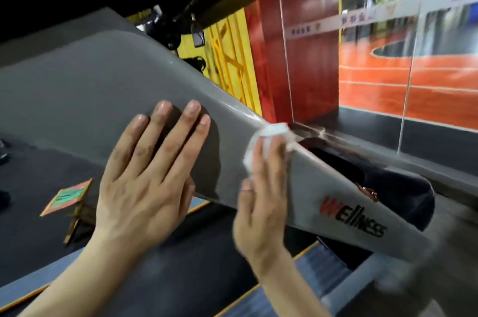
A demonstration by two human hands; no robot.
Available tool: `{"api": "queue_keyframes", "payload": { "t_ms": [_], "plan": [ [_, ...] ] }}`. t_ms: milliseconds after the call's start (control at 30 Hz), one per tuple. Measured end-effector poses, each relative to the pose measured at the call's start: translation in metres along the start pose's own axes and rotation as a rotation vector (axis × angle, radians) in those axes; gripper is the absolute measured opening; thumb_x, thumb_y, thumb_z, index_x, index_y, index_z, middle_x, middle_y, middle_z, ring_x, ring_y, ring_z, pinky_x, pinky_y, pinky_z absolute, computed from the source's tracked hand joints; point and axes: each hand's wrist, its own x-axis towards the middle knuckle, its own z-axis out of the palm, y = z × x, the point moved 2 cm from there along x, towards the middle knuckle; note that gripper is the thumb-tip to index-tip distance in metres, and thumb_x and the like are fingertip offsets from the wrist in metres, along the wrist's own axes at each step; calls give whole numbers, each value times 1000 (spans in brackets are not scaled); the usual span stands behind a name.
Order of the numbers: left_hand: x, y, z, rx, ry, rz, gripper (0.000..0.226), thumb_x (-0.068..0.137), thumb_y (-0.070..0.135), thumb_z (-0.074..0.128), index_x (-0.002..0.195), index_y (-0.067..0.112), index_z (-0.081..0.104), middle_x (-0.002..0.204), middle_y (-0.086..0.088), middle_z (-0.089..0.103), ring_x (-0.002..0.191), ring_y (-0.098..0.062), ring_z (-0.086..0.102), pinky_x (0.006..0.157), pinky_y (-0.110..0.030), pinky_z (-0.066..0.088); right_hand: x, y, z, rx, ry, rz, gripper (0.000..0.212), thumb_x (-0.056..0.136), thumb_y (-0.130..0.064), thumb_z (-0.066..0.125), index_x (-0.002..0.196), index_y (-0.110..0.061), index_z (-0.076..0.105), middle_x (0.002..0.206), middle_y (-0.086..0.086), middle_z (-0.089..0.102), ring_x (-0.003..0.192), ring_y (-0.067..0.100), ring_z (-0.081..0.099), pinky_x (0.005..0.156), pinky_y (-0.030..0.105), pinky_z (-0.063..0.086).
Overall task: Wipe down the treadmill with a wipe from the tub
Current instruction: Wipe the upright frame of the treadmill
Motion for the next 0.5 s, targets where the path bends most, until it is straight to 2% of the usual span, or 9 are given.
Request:
{"api": "queue_keyframes", "payload": {
  "t_ms": [67,133,200,267,300,367,433,500],
  "plan": [
    [1,-1,-2,-2,8,19,62,96,12,40,157,8,34,165,-9,31,154,-32,24,127,-46,16,-3,-27,5,-56,-89,-173,52,99,-14,37,150,-5,40,164,6,26,152,29,25,122,47,28],
    [1,-1,-4,-22,11,28,62,96,12,41,158,8,32,165,-9,29,154,-32,23,127,-47,16,-9,-25,-2,-180,-108,-283,53,96,-7,46,148,-9,46,157,6,41,145,24,41,114,43,41],
    [2,1,-6,-49,16,19,64,95,10,42,158,8,32,166,-8,28,155,-32,22,127,-48,16,-13,-10,-13,-249,-77,-352,46,95,-4,58,141,-12,58,145,5,57,126,21,58,99,40,51],
    [1,2,-5,-65,30,17,64,95,9,41,158,8,33,166,-8,29,155,-32,22,126,-49,17,-12,0,-21,-293,1,-403,37,93,-8,69,129,-14,69,130,4,67,109,20,62,92,39,53],
    [0,2,-3,-60,44,20,62,95,10,41,157,7,34,165,-9,29,154,-32,23,126,-50,18,-8,0,-21,-303,50,-439,33,92,-10,71,125,-13,72,126,5,69,110,20,62,95,40,52],
    [0,2,0,-34,69,26,59,98,12,40,157,7,35,165,-10,30,154,-33,23,125,-51,20,-1,-6,-10,-233,79,-478,34,93,-9,67,128,-9,69,133,10,65,127,23,58,106,43,48],
    [-1,4,1,-36,86,9,56,102,14,37,157,7,35,165,-10,30,154,-33,23,125,-51,19,-1,-15,5,-159,11,-461,43,97,-5,57,140,-5,55,147,13,52,142,26,46,115,47,40],
    [-2,7,0,-64,77,-26,55,103,14,34,157,7,34,165,-10,29,155,-33,21,126,-52,17,-10,-10,11,-175,-68,-423,50,101,-11,48,150,-6,38,157,12,37,150,26,32,122,48,29]
  ]
}}
